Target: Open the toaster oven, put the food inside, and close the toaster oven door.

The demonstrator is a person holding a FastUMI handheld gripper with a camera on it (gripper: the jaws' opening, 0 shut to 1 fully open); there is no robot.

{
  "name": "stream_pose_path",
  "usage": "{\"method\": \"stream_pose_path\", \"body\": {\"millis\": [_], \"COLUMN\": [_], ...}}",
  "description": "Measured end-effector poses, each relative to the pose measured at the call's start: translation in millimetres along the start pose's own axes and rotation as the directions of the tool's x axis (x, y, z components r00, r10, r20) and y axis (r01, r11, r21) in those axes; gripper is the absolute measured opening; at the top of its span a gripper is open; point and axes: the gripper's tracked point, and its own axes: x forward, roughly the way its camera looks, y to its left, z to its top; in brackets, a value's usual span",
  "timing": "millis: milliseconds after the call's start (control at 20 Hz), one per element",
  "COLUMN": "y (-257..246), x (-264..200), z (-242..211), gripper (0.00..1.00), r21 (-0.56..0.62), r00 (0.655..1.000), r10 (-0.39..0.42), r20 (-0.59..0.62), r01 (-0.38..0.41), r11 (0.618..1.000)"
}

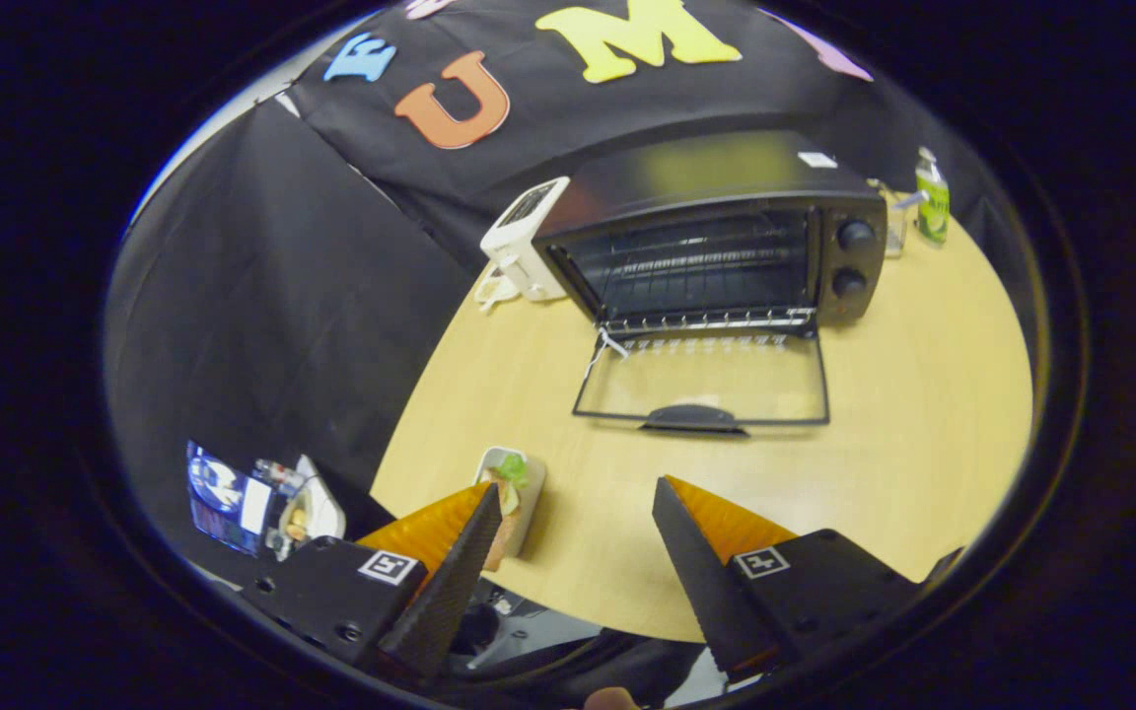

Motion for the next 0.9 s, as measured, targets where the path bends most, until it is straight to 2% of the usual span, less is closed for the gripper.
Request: {"method": "stream_pose_path", "body": {"millis": [200, 600, 700, 800, 850, 900], "y": [34, 48, 52, 56, 55, 57], "x": [32, 87, 95, 101, 98, 95], "z": [-36, -66, -70, -72, -72, -69], "gripper": [0.97, 0.8, 0.73, 0.59, 0.45, 0.41], "r21": [0.134, 0.198, 0.223, 0.255, 0.274, 0.291], "r00": [0.981, 0.946, 0.937, 0.93, 0.924, 0.92], "r10": [0.136, 0.177, 0.193, 0.208, 0.21, 0.217], "r20": [-0.137, -0.273, -0.29, -0.304, -0.319, -0.326], "r01": [-0.118, -0.125, -0.13, -0.131, -0.122, -0.121], "r11": [0.984, 0.972, 0.966, 0.958, 0.954, 0.949]}}
